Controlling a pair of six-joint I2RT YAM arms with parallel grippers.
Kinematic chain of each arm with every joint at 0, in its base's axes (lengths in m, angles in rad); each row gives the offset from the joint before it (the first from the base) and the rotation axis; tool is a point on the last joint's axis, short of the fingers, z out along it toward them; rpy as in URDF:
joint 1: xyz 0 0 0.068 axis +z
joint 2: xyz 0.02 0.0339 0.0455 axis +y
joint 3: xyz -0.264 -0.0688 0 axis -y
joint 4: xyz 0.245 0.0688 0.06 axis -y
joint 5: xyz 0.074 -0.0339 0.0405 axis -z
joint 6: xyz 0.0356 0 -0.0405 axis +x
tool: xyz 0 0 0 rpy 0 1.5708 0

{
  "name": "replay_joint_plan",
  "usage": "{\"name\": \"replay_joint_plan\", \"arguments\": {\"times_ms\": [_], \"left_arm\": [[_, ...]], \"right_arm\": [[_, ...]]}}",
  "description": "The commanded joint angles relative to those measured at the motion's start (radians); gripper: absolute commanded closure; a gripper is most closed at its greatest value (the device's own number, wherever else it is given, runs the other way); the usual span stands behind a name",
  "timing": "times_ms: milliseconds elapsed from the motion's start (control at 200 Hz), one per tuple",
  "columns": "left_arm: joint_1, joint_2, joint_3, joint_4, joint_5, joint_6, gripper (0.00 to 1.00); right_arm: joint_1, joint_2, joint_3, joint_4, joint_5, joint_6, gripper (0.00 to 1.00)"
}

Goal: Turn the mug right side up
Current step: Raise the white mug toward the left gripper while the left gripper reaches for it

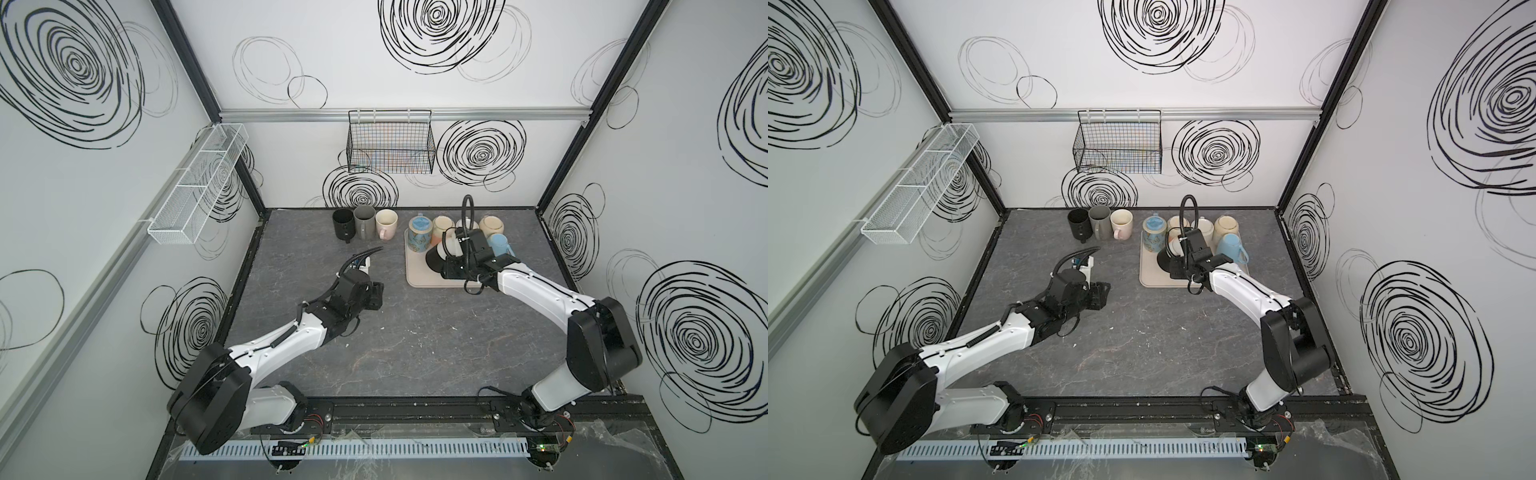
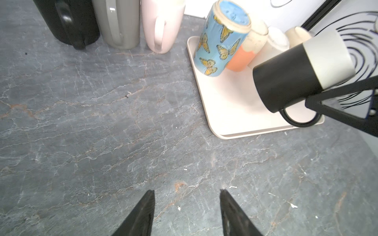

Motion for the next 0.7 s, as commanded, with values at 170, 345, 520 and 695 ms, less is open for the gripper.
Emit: {"name": "replay_joint_plan", "arguments": {"times_ms": [170,345,520,695], "left_arm": [[0.022,-0.174,-0.101,0.243,0.027,-0.005,0.44],[0.067,-0.252,-0.177,0.395,0.1,-0.063,0.35],[0.135,-0.314,-0.303,0.623,0.137,-0.186,0.26],[0.172,-0.282,-0.325,0.736,0.242,-0.26,0.24]], "right_arm": [[-0.03,-0.183,-0.108,0.417,-0.253,0.082,1.0],[-0.032,-0.201,-0.127,0.588,-0.41,0.171,1.0],[-0.013,-0.17,-0.108,0.709,-0.53,0.247,1.0],[0.046,-0.115,-0.068,0.807,-0.607,0.296,1.0]]}}
